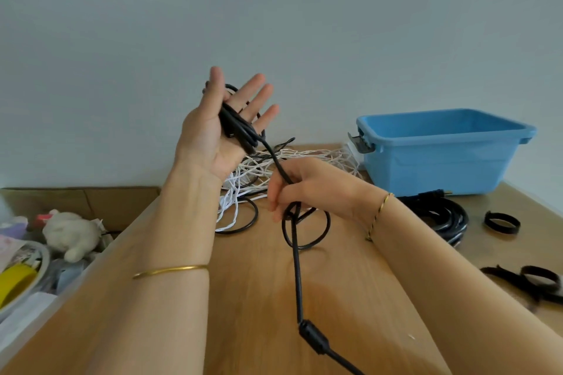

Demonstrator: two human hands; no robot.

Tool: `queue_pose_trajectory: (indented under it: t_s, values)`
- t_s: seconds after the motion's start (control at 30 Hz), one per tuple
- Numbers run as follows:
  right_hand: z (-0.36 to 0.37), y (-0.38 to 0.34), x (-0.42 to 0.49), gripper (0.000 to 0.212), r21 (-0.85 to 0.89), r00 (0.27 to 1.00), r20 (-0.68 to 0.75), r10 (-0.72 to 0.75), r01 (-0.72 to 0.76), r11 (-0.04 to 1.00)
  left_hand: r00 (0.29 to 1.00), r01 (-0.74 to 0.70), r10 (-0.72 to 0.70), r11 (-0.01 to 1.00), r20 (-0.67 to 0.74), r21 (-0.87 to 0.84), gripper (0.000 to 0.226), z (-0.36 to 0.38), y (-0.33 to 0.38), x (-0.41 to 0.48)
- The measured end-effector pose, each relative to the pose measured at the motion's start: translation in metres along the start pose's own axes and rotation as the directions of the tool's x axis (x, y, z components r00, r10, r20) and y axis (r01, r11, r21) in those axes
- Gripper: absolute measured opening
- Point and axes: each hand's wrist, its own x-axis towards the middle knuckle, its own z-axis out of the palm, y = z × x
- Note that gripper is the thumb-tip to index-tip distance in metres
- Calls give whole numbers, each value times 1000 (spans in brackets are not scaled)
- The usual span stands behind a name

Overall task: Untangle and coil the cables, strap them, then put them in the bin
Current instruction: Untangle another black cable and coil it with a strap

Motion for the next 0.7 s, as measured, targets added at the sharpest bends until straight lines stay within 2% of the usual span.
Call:
queue_pose_trajectory:
  t_s: [0.07, 0.17, 0.2, 0.27, 0.33, 0.37, 0.43, 0.53, 0.57, 0.63, 0.7]
  values:
    - [-1, -2, -1, 15, -24, 1000, -2, 2, -2, 1000, 996, -40, 53, 986, -76, 160, 39, 1, -8, 1]
    - [-5, -5, -2, 9, -27, 1000, 10, 29, -29, 999, 982, -128, 173, 910, -81, 395, 20, 5, -19, 0]
    - [-7, -6, -2, 9, -51, 999, 23, 44, -43, 998, 974, -165, 222, 850, -55, 500, 21, 5, -22, -1]
    - [-9, -9, -5, 7, -101, 995, 65, 78, -71, 992, 951, -240, 308, 661, 35, 711, 29, -1, -29, -1]
    - [-13, -14, -9, 15, -153, 992, 89, 93, -79, 985, 929, -277, 351, 459, 114, 844, 30, -10, -32, 0]
    - [-16, -17, -11, 19, -191, 994, 56, 90, -77, 979, 929, -269, 346, 401, 127, 876, 31, -15, -32, 1]
    - [-23, -22, -16, 15, -217, 996, -71, 52, -67, 974, 948, -238, 285, 333, 143, 912, 32, -18, -31, 1]
    - [-32, -26, -21, 13, -136, 983, -186, 11, -36, 990, 975, -184, 148, 135, 164, 974, 39, -13, -28, -1]
    - [-34, -26, -22, 13, -124, 978, -208, 8, -35, 992, 983, -166, 99, 100, 156, 981, 46, -11, -28, -1]
    - [-38, -26, -25, 13, -134, 971, -237, 4, -37, 990, 989, -144, -18, 130, 148, 981, 59, -9, -25, -5]
    - [-42, -26, -28, 14, -150, 966, -258, -6, -34, 988, 978, -141, -123, 207, 169, 968, 63, -8, -21, -9]
